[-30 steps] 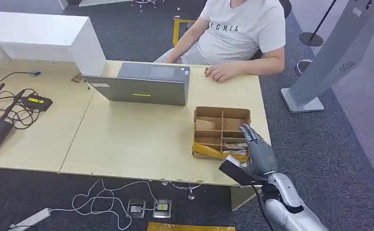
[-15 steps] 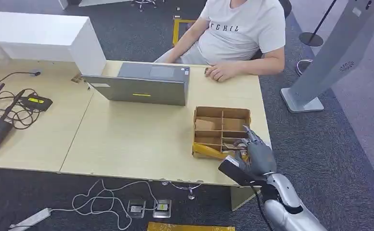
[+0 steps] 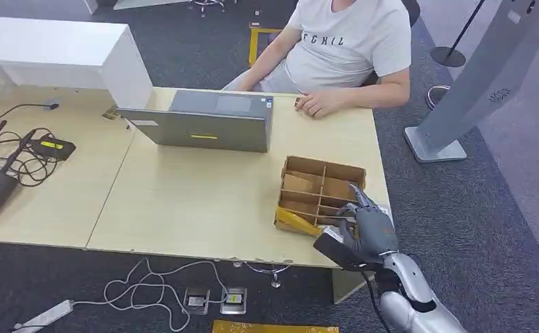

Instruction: Pass the card to the sensor for recognition and then transmit it.

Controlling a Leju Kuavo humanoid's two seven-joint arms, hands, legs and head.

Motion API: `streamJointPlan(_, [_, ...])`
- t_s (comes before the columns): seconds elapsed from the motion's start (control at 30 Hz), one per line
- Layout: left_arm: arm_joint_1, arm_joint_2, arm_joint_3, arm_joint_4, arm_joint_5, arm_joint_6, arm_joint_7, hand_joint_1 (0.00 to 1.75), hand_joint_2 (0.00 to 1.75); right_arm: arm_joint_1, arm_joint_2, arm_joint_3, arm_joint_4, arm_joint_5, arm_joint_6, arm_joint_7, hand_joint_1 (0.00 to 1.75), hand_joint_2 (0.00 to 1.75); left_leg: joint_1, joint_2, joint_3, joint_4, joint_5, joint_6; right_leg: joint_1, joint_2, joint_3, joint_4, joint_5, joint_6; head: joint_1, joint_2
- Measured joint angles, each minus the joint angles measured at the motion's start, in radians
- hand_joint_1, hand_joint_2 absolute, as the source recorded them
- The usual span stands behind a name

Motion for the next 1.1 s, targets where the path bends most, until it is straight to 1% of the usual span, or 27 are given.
streamJointPlan(0.3, [0.0,0.0,0.0,0.0,0.001,0.002,0.0,0.0,0.0,0.007,0.0,0.0,-0.01,0.014,0.003,0.004,1.75,1.75,0.0,0.0,0.0,0.0,0.0,0.0,0.0,0.0,0.0,0.0,0.0,0.0,0.0,0.0])
streamJointPlan(0.47, [0.0,0.0,0.0,0.0,0.005,0.002,0.0,0.0,0.0,0.005,0.002,0.001,-0.018,0.049,0.004,-0.004,1.75,1.75,0.0,0.0,0.0,0.0,0.0,0.0,0.0,0.0,0.0,0.0,0.0,0.0,0.0,0.0])
streamJointPlan(0.57, [0.0,0.0,0.0,0.0,0.005,0.002,0.0,0.0,0.0,-0.008,0.004,-0.003,-0.033,0.081,-0.01,-0.013,1.75,1.75,0.0,0.0,0.0,0.0,0.0,0.0,0.0,0.0,0.0,0.0,0.0,0.0,0.0,0.0])
streamJointPlan(0.87, [0.0,0.0,0.0,0.001,-0.001,-0.004,-0.003,0.0,0.0,-0.09,0.003,-0.083,-0.124,0.169,-0.009,-0.061,1.75,1.75,0.0,0.0,0.0,0.0,0.0,0.0,0.0,0.0,0.0,0.0,0.0,0.0,0.0,0.0])
streamJointPlan(0.97, [0.0,0.0,0.0,0.001,-0.003,-0.01,-0.005,0.0,0.0,-0.121,0.003,-0.116,-0.151,0.228,-0.022,-0.088,1.75,1.75,0.0,0.0,0.0,0.0,0.0,0.0,0.0,0.0,0.0,0.0,0.0,0.0,0.0,0.0])
streamJointPlan(1.1, [0.0,0.0,0.0,0.001,-0.003,-0.013,-0.012,0.0,0.0,-0.17,0.003,-0.154,-0.172,0.24,-0.021,-0.109,1.75,1.75,0.0,0.0,0.0,0.0,0.0,0.0,0.0,0.0,0.0,0.0,0.0,0.0,0.0,0.0])
